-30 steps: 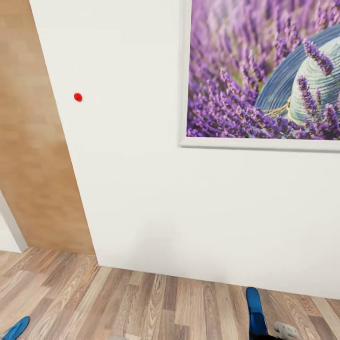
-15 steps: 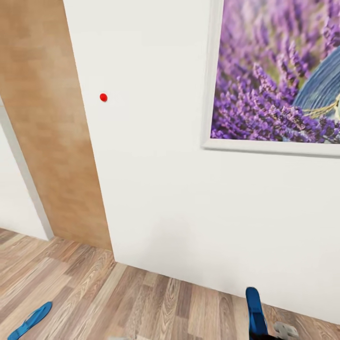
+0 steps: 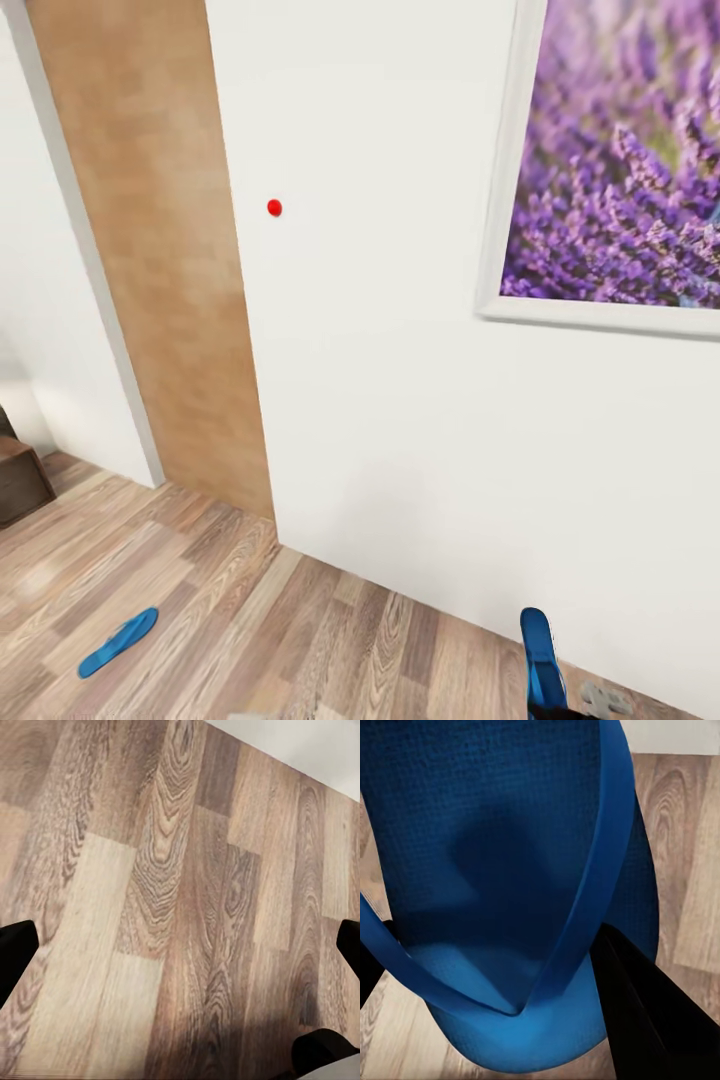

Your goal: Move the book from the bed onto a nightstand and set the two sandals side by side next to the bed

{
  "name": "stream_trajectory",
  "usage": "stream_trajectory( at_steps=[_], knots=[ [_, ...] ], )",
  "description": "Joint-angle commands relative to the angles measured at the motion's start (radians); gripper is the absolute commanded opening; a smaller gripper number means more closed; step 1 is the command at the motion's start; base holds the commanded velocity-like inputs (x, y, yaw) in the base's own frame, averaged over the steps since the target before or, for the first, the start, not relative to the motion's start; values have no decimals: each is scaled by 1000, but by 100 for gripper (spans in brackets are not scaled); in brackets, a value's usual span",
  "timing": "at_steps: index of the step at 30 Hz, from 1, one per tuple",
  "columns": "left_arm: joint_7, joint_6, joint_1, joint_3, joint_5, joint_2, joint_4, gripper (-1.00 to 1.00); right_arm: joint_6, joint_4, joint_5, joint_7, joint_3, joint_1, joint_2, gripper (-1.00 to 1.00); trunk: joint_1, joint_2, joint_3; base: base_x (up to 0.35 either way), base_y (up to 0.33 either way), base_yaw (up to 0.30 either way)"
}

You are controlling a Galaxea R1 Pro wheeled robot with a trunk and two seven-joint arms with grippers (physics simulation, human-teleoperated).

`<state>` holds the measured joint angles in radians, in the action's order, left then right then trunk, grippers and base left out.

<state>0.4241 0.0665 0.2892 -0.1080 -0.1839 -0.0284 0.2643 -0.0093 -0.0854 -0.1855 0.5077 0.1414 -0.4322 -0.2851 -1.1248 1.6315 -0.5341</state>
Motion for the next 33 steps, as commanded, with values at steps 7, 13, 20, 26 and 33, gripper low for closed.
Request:
stream_trajectory(
  at_steps=[7,13,20,26,33],
  knots=[
    [2,4,1,-9,-9,-1,-2,100,0,1,-3,5,7,0,0,-100,0,1,-1,0,0,263],
    [2,4,1,-9,-9,-1,-2,100,0,2,-3,5,7,0,0,-100,0,1,-1,0,0,191],
    [2,4,1,-9,-9,-1,-1,100,0,2,-2,5,7,0,0,-100,0,1,-1,67,-10,27],
    [2,4,1,-9,-9,-1,-1,100,0,2,-2,5,7,0,0,-100,0,1,-1,286,-83,1],
    [2,4,1,-9,-9,-1,-1,100,0,3,-3,5,7,-1,0,-100,0,1,-1,268,-87,55]
  ],
)
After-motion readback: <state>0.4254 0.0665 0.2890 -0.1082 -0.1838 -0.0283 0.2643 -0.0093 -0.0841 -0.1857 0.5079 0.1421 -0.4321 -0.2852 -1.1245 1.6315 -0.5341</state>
